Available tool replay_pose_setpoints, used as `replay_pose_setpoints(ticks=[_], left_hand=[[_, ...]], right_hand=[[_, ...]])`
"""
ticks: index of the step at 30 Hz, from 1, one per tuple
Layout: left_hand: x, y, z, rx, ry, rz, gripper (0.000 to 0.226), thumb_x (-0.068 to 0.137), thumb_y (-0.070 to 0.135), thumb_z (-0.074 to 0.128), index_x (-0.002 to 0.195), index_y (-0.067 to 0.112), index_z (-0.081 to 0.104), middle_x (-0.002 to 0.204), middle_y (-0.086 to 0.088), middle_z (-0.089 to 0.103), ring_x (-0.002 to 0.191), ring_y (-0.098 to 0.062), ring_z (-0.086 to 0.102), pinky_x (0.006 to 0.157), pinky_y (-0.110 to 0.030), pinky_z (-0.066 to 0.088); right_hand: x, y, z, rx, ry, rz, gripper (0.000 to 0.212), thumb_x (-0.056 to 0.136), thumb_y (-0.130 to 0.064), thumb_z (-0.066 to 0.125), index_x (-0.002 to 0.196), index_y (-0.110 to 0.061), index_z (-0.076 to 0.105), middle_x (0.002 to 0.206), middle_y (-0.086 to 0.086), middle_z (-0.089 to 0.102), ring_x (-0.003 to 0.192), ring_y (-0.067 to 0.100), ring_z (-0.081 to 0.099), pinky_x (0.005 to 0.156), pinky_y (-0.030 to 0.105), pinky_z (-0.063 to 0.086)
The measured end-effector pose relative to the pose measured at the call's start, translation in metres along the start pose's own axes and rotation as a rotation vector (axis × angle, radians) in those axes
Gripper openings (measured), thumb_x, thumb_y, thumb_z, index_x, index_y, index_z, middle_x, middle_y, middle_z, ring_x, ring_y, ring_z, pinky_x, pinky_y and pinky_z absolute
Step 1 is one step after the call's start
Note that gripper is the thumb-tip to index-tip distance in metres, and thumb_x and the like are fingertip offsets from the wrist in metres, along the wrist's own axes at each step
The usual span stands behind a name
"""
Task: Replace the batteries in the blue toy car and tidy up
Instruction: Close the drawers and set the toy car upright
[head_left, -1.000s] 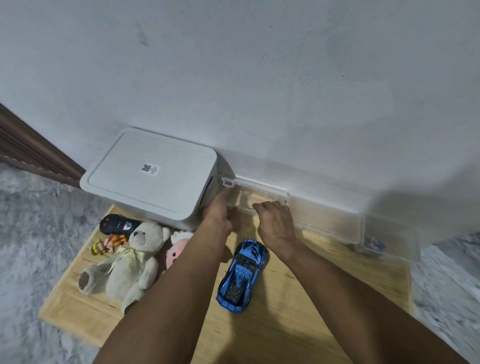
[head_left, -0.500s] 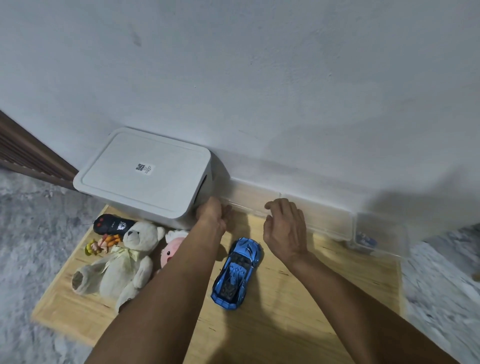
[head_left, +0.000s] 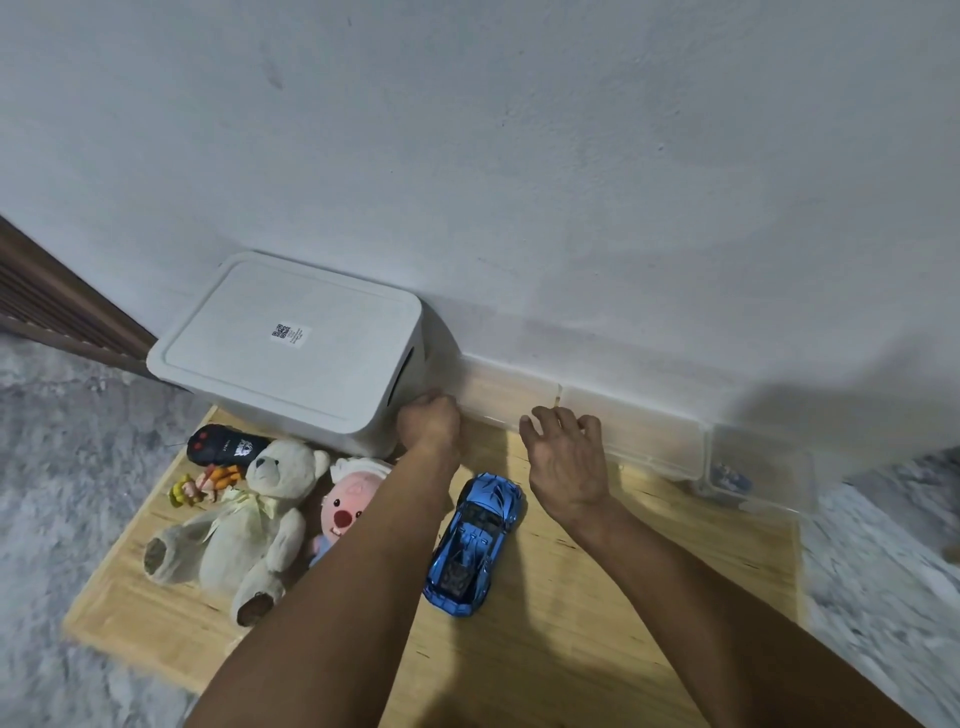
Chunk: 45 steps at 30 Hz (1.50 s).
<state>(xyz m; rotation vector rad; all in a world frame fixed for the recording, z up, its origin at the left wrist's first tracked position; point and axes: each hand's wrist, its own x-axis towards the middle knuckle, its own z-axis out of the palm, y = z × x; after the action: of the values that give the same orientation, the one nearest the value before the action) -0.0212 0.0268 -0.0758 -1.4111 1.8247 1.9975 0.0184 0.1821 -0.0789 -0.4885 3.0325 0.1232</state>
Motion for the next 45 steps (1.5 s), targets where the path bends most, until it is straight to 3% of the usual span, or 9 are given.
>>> replay_pose_setpoints(ticks=[7, 17, 22, 27, 31, 36, 38, 41, 45], left_hand=[[-0.012, 0.007, -0.006, 0.052, -0.004, 0.052, 0.018, 0.078, 0.006, 0.056, 0.061, 0.012, 0.057, 0.068, -0.007, 0.056, 0.068, -0.022, 0.050, 0.063, -0.030, 0.038], [-0.020, -0.012, -0.018, 0.978, -0.152, 0.439, 0.039, 0.092, 0.035, 0.055, 0.122, 0.010, 0.054, 0.106, -0.013, 0.062, 0.114, -0.032, 0.058, 0.098, -0.041, 0.048], [-0.017, -0.019, -0.020, 1.151, -0.153, 0.458, 0.059, 0.086, 0.032, 0.058, 0.139, 0.021, 0.033, 0.144, -0.017, 0.031, 0.119, -0.039, 0.052, 0.099, -0.047, 0.049], [-0.020, -0.020, -0.018, 1.175, -0.180, 0.448, 0.064, 0.083, 0.027, 0.060, 0.137, 0.023, 0.027, 0.142, -0.018, 0.036, 0.115, -0.038, 0.054, 0.094, -0.044, 0.051], [-0.022, -0.020, -0.017, 1.147, -0.199, 0.380, 0.040, 0.088, 0.030, 0.062, 0.119, 0.014, 0.043, 0.106, -0.010, 0.055, 0.093, -0.026, 0.057, 0.075, -0.031, 0.048], [-0.031, -0.038, -0.011, 1.242, -0.310, 0.353, 0.049, 0.089, 0.046, 0.046, 0.129, 0.017, 0.054, 0.142, -0.012, 0.041, 0.134, -0.035, 0.035, 0.114, -0.050, 0.025], [-0.029, -0.045, -0.009, 1.127, -0.177, 0.383, 0.052, 0.086, 0.047, 0.042, 0.125, 0.016, 0.056, 0.141, -0.014, 0.045, 0.131, -0.035, 0.041, 0.109, -0.049, 0.035], [-0.032, -0.030, -0.010, 0.960, -0.097, 0.425, 0.028, 0.089, 0.027, 0.050, 0.096, 0.006, 0.066, 0.098, -0.014, 0.069, 0.087, -0.028, 0.066, 0.077, -0.034, 0.056], [-0.049, 0.001, -0.008, 0.853, -0.077, 0.432, 0.013, 0.085, 0.010, 0.057, 0.074, 0.007, 0.063, 0.063, 0.000, 0.055, 0.063, -0.017, 0.053, 0.049, -0.020, 0.035]], right_hand=[[0.000, -0.001, 0.001, -0.005, 0.012, 0.002, 0.041, 0.075, -0.009, 0.062, 0.116, -0.006, 0.065, 0.113, 0.012, 0.066, 0.105, 0.032, 0.060, 0.086, 0.044, 0.041], [0.009, 0.009, 0.001, 0.034, 0.029, 0.013, 0.034, 0.068, -0.001, 0.071, 0.100, -0.012, 0.073, 0.105, 0.009, 0.071, 0.104, 0.032, 0.062, 0.085, 0.042, 0.045], [-0.003, 0.015, 0.006, 0.113, 0.014, 0.205, 0.059, 0.065, -0.009, 0.079, 0.120, -0.005, 0.060, 0.134, 0.020, 0.053, 0.128, 0.041, 0.045, 0.099, 0.052, 0.042], [-0.024, 0.025, 0.010, 0.123, -0.120, 0.354, 0.077, 0.075, -0.021, 0.067, 0.143, -0.008, 0.035, 0.152, 0.017, 0.030, 0.139, 0.046, 0.023, 0.108, 0.060, 0.028], [-0.031, 0.039, 0.012, 0.189, -0.120, 0.302, 0.079, 0.081, -0.016, 0.062, 0.150, -0.014, 0.023, 0.159, 0.012, 0.020, 0.145, 0.040, 0.013, 0.116, 0.055, 0.019], [-0.038, 0.053, 0.011, 0.247, -0.113, 0.273, 0.082, 0.083, -0.014, 0.062, 0.152, -0.018, 0.017, 0.161, 0.008, 0.011, 0.148, 0.035, 0.006, 0.119, 0.051, 0.013], [-0.039, 0.058, 0.010, 0.260, -0.144, 0.244, 0.084, 0.084, -0.012, 0.060, 0.153, -0.018, 0.013, 0.162, 0.007, 0.006, 0.148, 0.034, 0.000, 0.120, 0.049, 0.009], [-0.040, 0.061, 0.008, 0.281, -0.151, 0.243, 0.079, 0.085, -0.010, 0.057, 0.152, -0.016, 0.016, 0.162, 0.008, 0.008, 0.149, 0.033, 0.001, 0.120, 0.049, 0.009], [-0.036, 0.055, 0.008, 0.319, -0.053, 0.228, 0.067, 0.089, -0.013, 0.057, 0.149, -0.013, 0.027, 0.159, 0.011, 0.021, 0.148, 0.031, 0.012, 0.119, 0.049, 0.013]])
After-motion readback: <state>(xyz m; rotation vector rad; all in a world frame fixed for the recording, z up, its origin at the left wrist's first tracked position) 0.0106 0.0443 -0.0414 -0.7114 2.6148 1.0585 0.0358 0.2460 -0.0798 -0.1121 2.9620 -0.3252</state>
